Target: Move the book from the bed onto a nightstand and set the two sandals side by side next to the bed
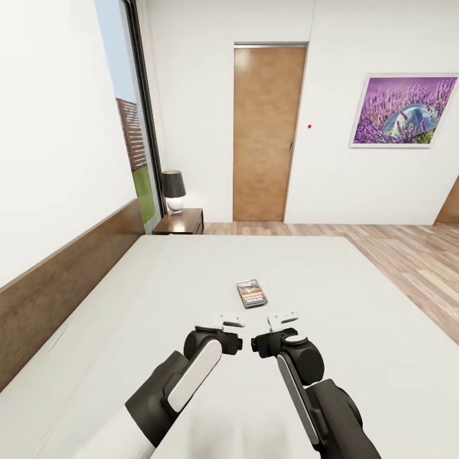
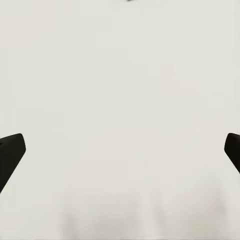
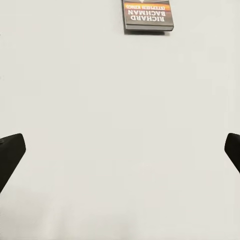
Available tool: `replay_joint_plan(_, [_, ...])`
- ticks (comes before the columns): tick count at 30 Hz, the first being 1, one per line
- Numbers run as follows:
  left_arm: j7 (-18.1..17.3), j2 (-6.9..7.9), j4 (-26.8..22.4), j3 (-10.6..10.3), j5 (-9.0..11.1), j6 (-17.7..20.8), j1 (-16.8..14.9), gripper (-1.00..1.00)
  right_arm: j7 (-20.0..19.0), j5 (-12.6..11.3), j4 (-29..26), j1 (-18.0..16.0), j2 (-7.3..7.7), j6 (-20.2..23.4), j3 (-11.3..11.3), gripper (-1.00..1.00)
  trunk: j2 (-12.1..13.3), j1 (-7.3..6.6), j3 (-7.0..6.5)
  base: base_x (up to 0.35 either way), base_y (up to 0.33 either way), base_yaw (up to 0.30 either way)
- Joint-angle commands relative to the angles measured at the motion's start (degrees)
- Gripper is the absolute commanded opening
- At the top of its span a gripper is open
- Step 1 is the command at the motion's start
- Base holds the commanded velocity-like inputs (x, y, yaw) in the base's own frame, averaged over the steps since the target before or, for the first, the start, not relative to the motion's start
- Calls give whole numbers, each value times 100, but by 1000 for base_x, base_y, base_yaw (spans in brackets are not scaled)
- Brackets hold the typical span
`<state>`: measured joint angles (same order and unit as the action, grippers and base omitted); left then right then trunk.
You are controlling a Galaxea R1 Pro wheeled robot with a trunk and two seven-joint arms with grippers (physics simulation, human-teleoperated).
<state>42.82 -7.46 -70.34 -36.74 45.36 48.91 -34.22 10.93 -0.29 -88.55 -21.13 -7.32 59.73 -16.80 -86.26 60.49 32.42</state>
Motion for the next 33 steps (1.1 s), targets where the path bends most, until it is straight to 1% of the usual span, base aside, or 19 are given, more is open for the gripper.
replay_joint_plan(1, [60,1,-4,-8,57,5,-6,100,23,-5,-4,-5,0,27,-6,100,-3,0,6,0,0,0])
replay_joint_plan(11, [64,-6,295,-14,55,-10,-6,100,10,20,1,-5,8,27,1,100,-3,0,6,0,0,0])
replay_joint_plan(23, [66,-2,377,-17,60,-13,-6,100,-70,-16,14,73,56,27,19,100,-3,0,6,0,0,0])
replay_joint_plan(33, [65,-1,380,-12,67,-8,-6,100,-9,-15,3,109,60,27,34,100,-3,0,6,0,0,0])
